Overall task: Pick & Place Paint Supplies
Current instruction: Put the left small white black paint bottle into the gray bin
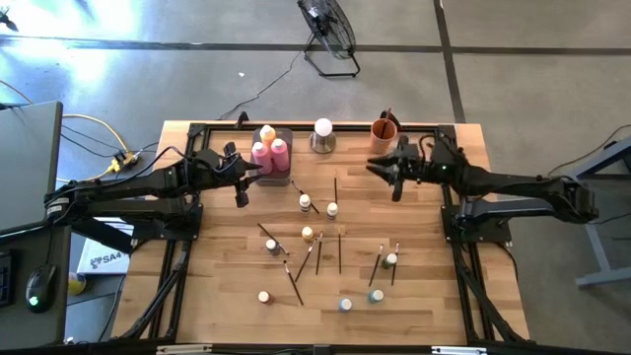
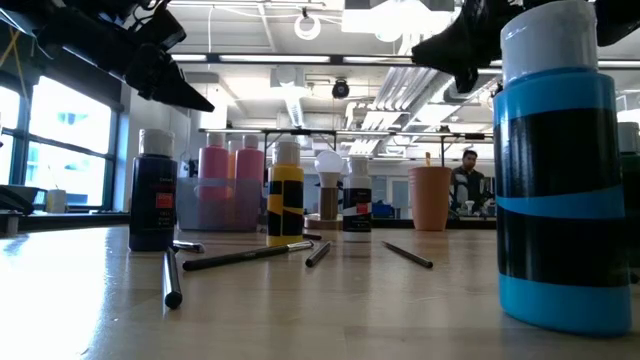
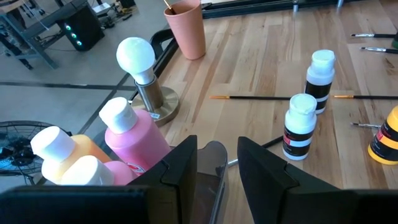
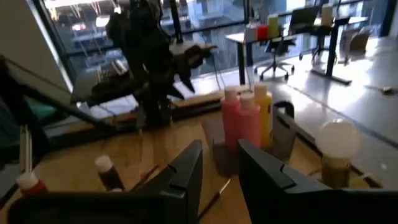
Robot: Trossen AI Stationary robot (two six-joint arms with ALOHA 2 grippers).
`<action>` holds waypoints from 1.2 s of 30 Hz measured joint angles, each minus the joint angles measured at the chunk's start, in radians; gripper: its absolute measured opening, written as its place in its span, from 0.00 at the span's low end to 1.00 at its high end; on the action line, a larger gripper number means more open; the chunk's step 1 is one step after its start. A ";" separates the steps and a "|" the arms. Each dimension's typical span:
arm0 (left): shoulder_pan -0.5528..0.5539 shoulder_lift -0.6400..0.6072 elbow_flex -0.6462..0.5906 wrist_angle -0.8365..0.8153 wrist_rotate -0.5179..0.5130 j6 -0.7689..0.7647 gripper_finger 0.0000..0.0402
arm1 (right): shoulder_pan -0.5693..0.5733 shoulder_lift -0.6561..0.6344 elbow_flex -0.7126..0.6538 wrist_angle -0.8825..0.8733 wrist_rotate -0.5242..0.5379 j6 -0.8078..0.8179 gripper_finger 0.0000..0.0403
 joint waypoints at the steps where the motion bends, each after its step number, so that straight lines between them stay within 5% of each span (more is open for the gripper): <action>1: 0.000 0.000 0.000 0.000 0.000 0.000 0.28 | 0.008 0.004 0.000 -0.027 0.000 0.000 0.23; 36: 0.000 0.000 0.000 -0.017 0.000 -0.001 0.28 | 0.100 0.326 0.000 -0.149 0.029 -0.007 0.23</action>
